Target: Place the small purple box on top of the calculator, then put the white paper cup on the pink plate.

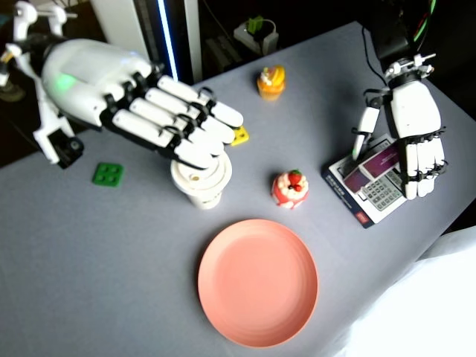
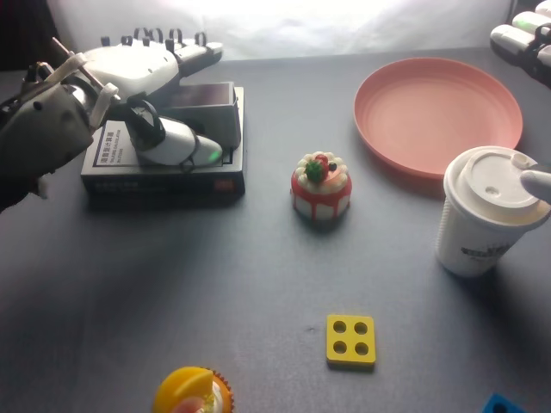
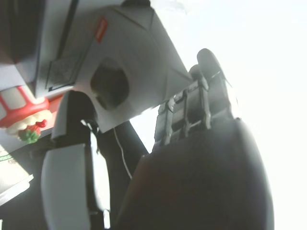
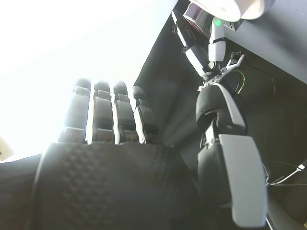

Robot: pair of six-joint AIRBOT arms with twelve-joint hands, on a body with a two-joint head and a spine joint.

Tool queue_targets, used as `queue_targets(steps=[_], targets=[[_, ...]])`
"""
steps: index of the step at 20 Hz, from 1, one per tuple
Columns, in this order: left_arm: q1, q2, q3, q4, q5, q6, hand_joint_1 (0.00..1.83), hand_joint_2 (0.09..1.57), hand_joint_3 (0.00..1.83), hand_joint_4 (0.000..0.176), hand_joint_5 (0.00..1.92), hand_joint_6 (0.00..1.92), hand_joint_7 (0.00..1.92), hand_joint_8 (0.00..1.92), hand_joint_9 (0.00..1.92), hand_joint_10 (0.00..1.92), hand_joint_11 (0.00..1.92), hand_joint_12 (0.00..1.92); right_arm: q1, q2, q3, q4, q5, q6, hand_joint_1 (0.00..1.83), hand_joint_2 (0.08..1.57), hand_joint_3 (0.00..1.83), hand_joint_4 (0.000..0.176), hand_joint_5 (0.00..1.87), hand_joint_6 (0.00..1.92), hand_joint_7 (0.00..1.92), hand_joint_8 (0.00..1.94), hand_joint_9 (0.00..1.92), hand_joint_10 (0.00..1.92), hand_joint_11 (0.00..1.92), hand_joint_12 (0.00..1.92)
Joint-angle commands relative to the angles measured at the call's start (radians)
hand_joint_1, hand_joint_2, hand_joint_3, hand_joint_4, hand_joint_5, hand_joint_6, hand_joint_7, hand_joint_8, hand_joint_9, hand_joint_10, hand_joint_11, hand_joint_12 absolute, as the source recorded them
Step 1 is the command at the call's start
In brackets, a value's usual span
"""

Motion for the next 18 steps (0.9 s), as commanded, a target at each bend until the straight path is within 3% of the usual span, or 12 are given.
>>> queue_targets(steps=[1, 3, 4, 9, 10, 11, 12, 13, 14, 15, 17, 18], targets=[[-0.018, 0.018, -0.005, 0.049, -0.15, -0.025, 0.57, 1.03, 0.0, 0.119, 0.0, 0.0, 0.0, 0.0, 0.0, 0.0, 0.0, 0.0, 0.005, 0.002, 0.001, 0.001, 0.132, 0.006, 0.36, 1.24, 0.0, 0.0, 0.0, 0.0, 0.0, 0.0, 0.0, 0.0, 0.0, 0.0], [-0.018, 0.045, -0.029, 0.141, -0.186, -0.12, 0.61, 1.07, 0.01, 0.112, 0.0, 0.0, 0.0, 0.0, 0.0, 0.0, 0.0, 0.0, 0.005, 0.004, 0.0, -0.002, 0.14, 0.021, 0.41, 1.22, 0.0, 0.0, 0.0, 0.0, 0.0, 0.0, 0.0, 0.0, 0.0, 0.0], [-0.018, 0.066, -0.053, 0.199, -0.222, -0.169, 0.6, 1.07, 0.01, 0.137, 0.0, 0.0, 0.0, 0.0, 0.0, 0.0, 0.02, 0.01, 0.005, 0.006, 0.001, -0.012, 0.141, 0.033, 0.44, 1.19, 0.0, 0.0, 0.0, 0.0, 0.0, 0.0, 0.0, 0.0, 0.0, 0.0], [-0.007, 0.126, -0.139, 0.371, -0.359, -0.29, 0.55, 1.25, 0.03, 0.101, 0.0, 0.0, 0.0, 0.0, 0.0, 0.0, 0.0, 0.0, -0.001, 0.006, 0.023, -0.075, 0.135, 0.154, 0.56, 1.0, 0.02, 0.0, 0.0, 0.0, 0.0, 0.0, 0.0, 0.0, 0.0, 0.25], [-0.001, 0.139, -0.162, 0.401, -0.396, -0.304, 0.49, 1.28, 0.03, 0.109, 0.0, 0.0, 0.0, 0.0, 0.0, 0.0, 0.0, 0.0, -0.003, 0.0, 0.034, -0.09, 0.121, 0.193, 0.55, 0.96, 0.02, 0.037, 0.0, 0.0, 0.0, 0.0, 0.0, 0.0, 0.0, 0.39], [0.002, 0.147, -0.177, 0.419, -0.418, -0.306, 0.49, 1.28, 0.03, 0.109, 0.0, 0.0, 0.0, 0.0, 0.0, 0.0, 0.0, 0.0, -0.003, -0.004, 0.039, -0.095, 0.107, 0.202, 0.55, 0.96, 0.02, 0.037, 0.0, 0.0, 0.0, 0.0, 0.0, 0.0, 0.0, 0.39], [0.002, 0.152, -0.186, 0.434, -0.43, -0.309, 0.49, 1.28, 0.03, 0.11, 0.0, 0.0, 0.0, 0.0, 0.0, 0.0, 0.0, 0.0, -0.002, -0.01, 0.042, -0.098, 0.09, 0.202, 0.55, 0.97, 0.02, 0.062, 0.0, 0.0, 0.0, 0.0, 0.0, 0.0, 0.0, 0.44], [0.002, 0.156, -0.195, 0.453, -0.442, -0.312, 0.48, 1.29, 0.02, 0.127, 0.0, 0.0, 0.0, 0.0, 0.0, 0.0, 0.0, 0.0, 0.0, -0.018, 0.048, -0.099, 0.071, 0.203, 0.52, 0.95, 0.01, 0.032, 0.0, 0.0, 0.0, 0.0, 0.0, 0.0, 0.0, 0.68], [0.002, 0.16, -0.202, 0.464, -0.452, -0.315, 0.53, 1.31, 0.03, 0.107, 0.0, 0.0, 0.0, 0.0, 0.0, 0.0, 0.0, 0.0, 0.002, -0.029, 0.058, -0.099, 0.05, 0.21, 0.54, 0.94, 0.0, 0.022, 0.0, 0.0, 0.0, 0.0, 0.0, 0.0, 0.0, 0.86], [0.001, 0.163, -0.207, 0.475, -0.463, -0.323, 0.54, 1.31, 0.02, 0.114, 0.0, 0.0, 0.0, 0.0, 0.0, 0.0, 0.0, 0.0, 0.004, -0.042, 0.074, -0.099, 0.024, 0.229, 0.56, 0.93, 0.0, 0.022, 0.0, 0.0, 0.0, 0.0, 0.0, 0.0, 0.0, 0.93], [0.0, 0.166, -0.211, 0.486, -0.471, -0.329, 0.53, 1.35, 0.0, 0.125, 0.0, 0.0, 0.0, 0.0, 0.0, 0.0, 0.0, 0.86, 0.013, -0.066, 0.11, -0.105, -0.019, 0.279, 0.61, 0.91, 0.0, 0.021, 0.0, 0.0, 0.0, 0.0, 0.0, 0.0, 0.0, 0.79], [0.0, 0.167, -0.211, 0.487, -0.473, -0.329, 0.49, 1.34, 0.0, 0.092, 0.0, 0.0, 0.0, 0.0, 0.0, 0.0, 0.0, 0.45, 0.021, -0.077, 0.124, -0.107, -0.042, 0.291, 0.68, 0.92, 0.0, 0.009, 0.0, 0.0, 0.0, 0.0, 0.0, 0.0, 0.0, 0.48]])
